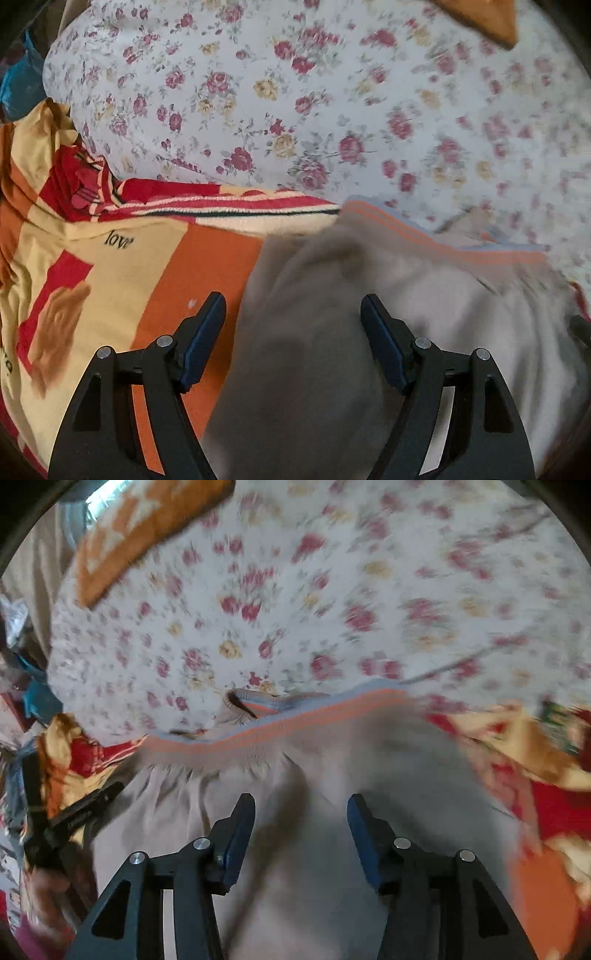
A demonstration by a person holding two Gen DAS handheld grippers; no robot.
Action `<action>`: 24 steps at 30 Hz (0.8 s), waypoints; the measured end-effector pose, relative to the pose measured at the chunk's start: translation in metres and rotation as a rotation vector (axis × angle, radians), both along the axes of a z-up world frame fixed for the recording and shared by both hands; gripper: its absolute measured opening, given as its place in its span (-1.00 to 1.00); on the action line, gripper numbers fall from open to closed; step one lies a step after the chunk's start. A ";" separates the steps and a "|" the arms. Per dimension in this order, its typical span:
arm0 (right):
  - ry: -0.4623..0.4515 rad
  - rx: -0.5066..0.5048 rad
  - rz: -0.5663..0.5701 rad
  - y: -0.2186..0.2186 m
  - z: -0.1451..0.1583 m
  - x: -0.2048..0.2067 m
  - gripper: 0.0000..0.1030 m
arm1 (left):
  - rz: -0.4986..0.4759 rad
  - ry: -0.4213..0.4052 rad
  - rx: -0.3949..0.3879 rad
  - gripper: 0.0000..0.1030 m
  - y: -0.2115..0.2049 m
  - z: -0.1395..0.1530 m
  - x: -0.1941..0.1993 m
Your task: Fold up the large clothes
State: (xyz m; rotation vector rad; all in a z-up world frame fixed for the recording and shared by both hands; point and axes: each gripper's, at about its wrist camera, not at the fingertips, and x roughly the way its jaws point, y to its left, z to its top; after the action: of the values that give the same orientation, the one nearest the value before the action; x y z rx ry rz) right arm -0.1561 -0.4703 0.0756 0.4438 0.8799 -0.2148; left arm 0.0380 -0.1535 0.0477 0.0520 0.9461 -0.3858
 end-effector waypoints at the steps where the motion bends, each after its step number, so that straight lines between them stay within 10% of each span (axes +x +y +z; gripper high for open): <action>1: -0.003 -0.027 -0.014 -0.003 0.011 -0.027 0.13 | -0.010 -0.001 -0.008 0.47 0.007 0.003 -0.007; 4: -0.029 -0.075 -0.059 -0.008 0.029 -0.078 0.59 | -0.042 0.006 -0.026 0.47 0.029 0.011 -0.033; 8: 0.013 -0.106 -0.086 -0.011 0.021 -0.107 0.61 | -0.048 0.025 -0.026 0.47 0.047 0.009 -0.055; 9: 0.031 -0.089 -0.071 -0.007 0.014 -0.103 0.54 | -0.045 0.033 -0.014 0.47 0.048 0.005 -0.060; 12: 0.096 0.006 -0.008 -0.003 -0.008 -0.098 -0.73 | -0.026 0.054 0.022 0.47 0.050 -0.005 -0.071; 24: 0.158 -0.144 -0.107 -0.008 -0.010 -0.131 -0.92 | 0.023 0.003 0.021 0.47 0.063 -0.020 -0.084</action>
State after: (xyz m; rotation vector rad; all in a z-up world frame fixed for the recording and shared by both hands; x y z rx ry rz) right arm -0.2869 -0.4781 0.0659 0.3429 0.9893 -0.4139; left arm -0.0458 -0.0909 0.0281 0.0595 0.9533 -0.3551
